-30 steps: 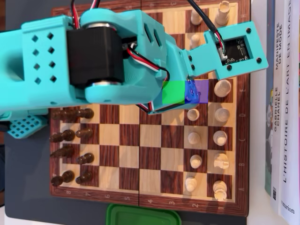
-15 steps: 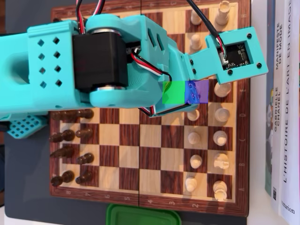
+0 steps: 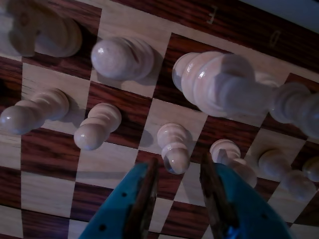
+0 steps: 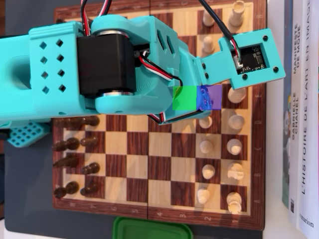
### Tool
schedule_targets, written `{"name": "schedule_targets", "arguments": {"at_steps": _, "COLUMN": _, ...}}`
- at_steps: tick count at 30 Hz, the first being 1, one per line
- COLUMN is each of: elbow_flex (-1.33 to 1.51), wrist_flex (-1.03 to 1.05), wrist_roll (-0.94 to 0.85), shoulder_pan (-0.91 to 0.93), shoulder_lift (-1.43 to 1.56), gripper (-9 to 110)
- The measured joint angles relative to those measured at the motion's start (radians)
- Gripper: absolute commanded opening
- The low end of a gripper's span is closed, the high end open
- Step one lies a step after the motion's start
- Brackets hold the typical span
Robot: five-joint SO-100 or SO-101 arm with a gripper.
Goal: Play chess
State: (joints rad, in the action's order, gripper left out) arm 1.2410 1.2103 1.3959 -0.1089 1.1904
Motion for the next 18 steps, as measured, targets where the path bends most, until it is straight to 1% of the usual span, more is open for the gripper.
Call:
{"name": "schedule_targets", "arguments": {"at_steps": 14, "elbow_flex": 0.0, "wrist_flex": 0.0, "wrist_roll": 0.0, "shoulder_pan": 0.0, "shoulder_lift": -0.003, "gripper": 13}}
{"name": "schedule_targets", "arguments": {"at_steps": 18, "elbow_flex": -0.012, "wrist_flex": 0.0, "wrist_roll": 0.0, "shoulder_pan": 0.0, "shoulder_lift": -0.057, "gripper": 13}}
